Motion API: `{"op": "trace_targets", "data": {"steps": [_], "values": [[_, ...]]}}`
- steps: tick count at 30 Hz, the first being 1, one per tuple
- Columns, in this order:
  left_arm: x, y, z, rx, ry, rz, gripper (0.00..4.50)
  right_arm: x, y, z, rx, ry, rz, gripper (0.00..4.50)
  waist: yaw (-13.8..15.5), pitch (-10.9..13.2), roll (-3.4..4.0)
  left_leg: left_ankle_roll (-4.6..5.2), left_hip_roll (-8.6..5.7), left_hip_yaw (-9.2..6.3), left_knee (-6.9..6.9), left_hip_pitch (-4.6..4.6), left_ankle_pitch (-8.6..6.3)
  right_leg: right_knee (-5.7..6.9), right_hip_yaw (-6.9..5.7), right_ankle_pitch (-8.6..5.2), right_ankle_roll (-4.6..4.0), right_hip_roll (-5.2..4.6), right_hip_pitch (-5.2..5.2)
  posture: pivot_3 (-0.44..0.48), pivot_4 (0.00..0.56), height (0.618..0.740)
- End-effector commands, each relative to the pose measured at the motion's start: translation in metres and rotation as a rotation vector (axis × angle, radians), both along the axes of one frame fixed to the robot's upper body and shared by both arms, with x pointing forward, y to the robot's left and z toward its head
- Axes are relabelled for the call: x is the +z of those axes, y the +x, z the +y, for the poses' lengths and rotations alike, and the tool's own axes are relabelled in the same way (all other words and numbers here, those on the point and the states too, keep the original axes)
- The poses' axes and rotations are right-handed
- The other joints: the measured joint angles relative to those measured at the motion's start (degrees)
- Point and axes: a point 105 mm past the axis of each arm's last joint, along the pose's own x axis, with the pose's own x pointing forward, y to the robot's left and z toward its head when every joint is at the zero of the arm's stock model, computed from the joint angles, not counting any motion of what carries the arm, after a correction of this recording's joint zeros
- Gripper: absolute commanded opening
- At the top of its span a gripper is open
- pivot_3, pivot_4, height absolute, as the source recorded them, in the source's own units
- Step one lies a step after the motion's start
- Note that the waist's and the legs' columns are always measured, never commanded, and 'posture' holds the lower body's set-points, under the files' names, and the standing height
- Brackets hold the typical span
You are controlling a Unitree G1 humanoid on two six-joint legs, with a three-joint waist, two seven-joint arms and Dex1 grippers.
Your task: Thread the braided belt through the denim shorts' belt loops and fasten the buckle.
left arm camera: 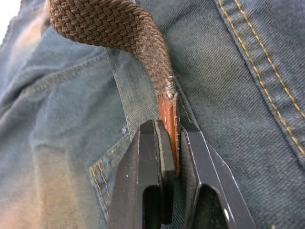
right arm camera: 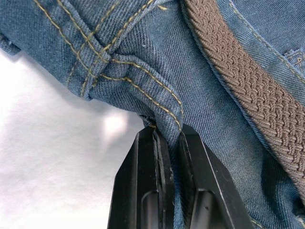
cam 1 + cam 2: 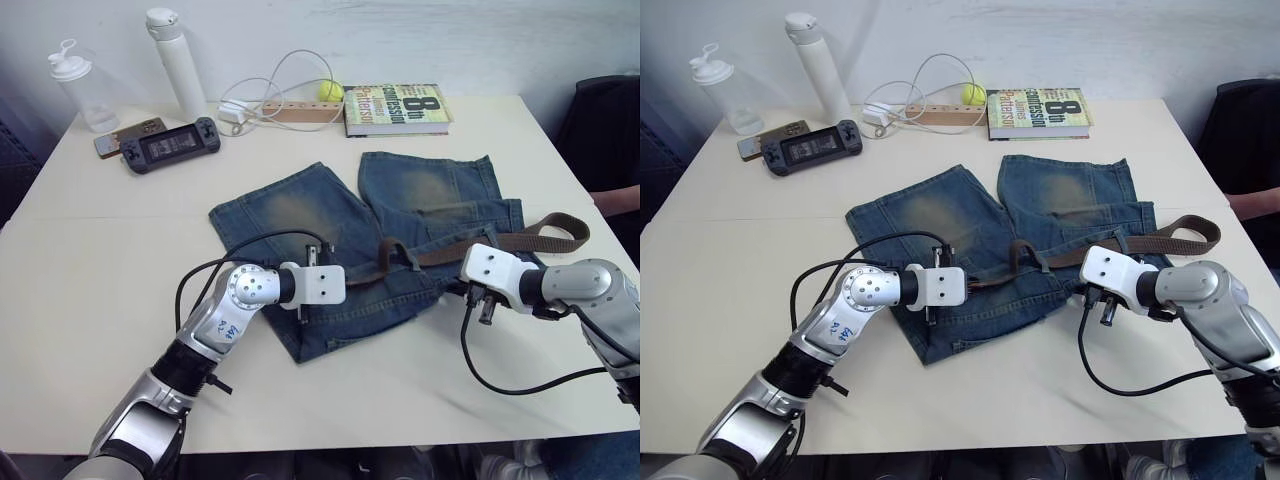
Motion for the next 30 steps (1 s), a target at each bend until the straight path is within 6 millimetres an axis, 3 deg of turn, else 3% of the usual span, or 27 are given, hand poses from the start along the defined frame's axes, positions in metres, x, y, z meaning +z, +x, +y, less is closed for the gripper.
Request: {"op": "trace_targets", "data": {"steps": [1, 6, 8, 10, 12, 15, 19, 24, 28, 29, 30], "values": [[0.017, -0.01, 0.009, 0.003, -0.073, 0.095, 2.17, -0.002, -0.004, 0.001, 0.01, 0.002, 0.016, 0.0, -0.03, 0.0, 0.0, 0.0, 0.0, 0.0, 0.0, 0.0, 0.0, 0.0, 0.0, 0.0, 0.0, 0.0, -0.01, 0.0, 0.15, 0.734], [0.027, -0.02, 0.033, 0.021, -0.002, 0.156, 4.45, 0.0, -0.003, 0.0, 0.005, 0.002, 0.016, 0.0, -0.02, 0.0, 0.01, -0.01, 0.02, 0.0, 0.0, 0.0, 0.01, 0.02, 0.0, 0.0, 0.0, 0.0, -0.03, 0.0, 0.15, 0.734], [0.048, -0.02, 0.03, 0.05, -0.155, 0.201, 4.45, 0.001, -0.002, 0.0, 0.005, 0.003, 0.017, 0.0, 0.0, 0.0, 0.01, -0.01, 0.02, -0.01, 0.0, 0.0, 0.0, 0.0, 0.0, 0.0, -0.01, 0.0, -0.02, 0.0, 0.15, 0.734], [0.07, -0.029, 0.026, 0.028, -0.38, 0.376, 4.45, 0.0, -0.002, -0.001, 0.006, 0.006, 0.02, 0.0, 0.01, 0.0, 0.0, -0.01, 0.02, 0.0, 0.0, -0.01, 0.0, 0.01, 0.01, 0.0, 0.0, -0.01, -0.01, 0.0, 0.15, 0.734], [0.083, -0.034, 0.033, 0.02, -0.489, 0.475, 4.45, 0.001, -0.003, 0.001, 0.007, 0.029, 0.031, 0.0, -0.03, 0.01, -0.02, 0.0, 0.02, -0.02, 0.04, -0.02, 0.0, 0.02, -0.01, 0.0, 0.0, -0.01, 0.0, 0.0, 0.15, 0.734], [0.09, -0.033, 0.055, 0.074, -0.503, 0.497, 4.45, 0.007, -0.008, 0.0, 0.022, 0.063, 0.04, 0.0, -0.3, 0.02, -0.01, -0.04, 0.05, -0.01, 0.02, -0.01, 0.02, 0.06, 0.0, -0.01, -0.01, 0.04, -0.06, 0.0, 0.15, 0.734], [0.085, -0.034, 0.079, 0.137, -0.475, 0.534, 4.45, 0.012, -0.003, -0.024, 0.015, 0.0, -0.041, 0.0, -0.19, 0.02, 0.01, -0.1, 0.07, -0.02, -0.02, -0.01, 0.05, 0.1, -0.01, -0.03, -0.05, 0.06, -0.12, 0.0, 0.15, 0.734], [0.072, -0.035, 0.084, 0.16, -0.454, 0.578, 4.5, 0.011, -0.001, -0.051, 0.064, -0.108, -0.082, 2.11, 0.2, 0.03, 0.01, -0.06, -0.06, -0.06, 0.0, -0.01, 0.02, 0.02, -0.05, -0.02, -0.04, -0.08, -0.04, 0.0, 0.15, 0.734], [0.065, -0.041, 0.077, 0.136, -0.459, 0.616, 4.5, 0.044, 0.004, -0.047, 0.092, -0.063, -0.175, 4.09, -0.23, 0.05, 0.04, -0.05, -0.04, -0.03, -0.01, -0.01, 0.02, 0.01, -0.04, -0.02, -0.04, -0.06, -0.05, 0.0, 0.15, 0.734], [0.064, -0.043, 0.077, 0.133, -0.457, 0.619, 4.5, 0.051, 0.005, -0.045, 0.09, -0.037, -0.19, 4.48, -0.41, 0.05, 0.05, -0.06, -0.03, -0.02, -0.01, -0.01, 0.02, 0.03, -0.03, -0.02, -0.04, -0.05, -0.07, 0.0, 0.15, 0.734], [0.063, -0.045, 0.077, 0.122, -0.453, 0.622, 4.5, 0.067, 0.005, -0.038, 0.05, 0.076, -0.186, 4.48, -0.63, 0.06, 0.06, -0.07, 0.0, 0.01, -0.01, -0.01, 0.03, 0.05, 0.0, -0.02, -0.04, -0.01, -0.09, 0.0, 0.15, 0.734]]}}
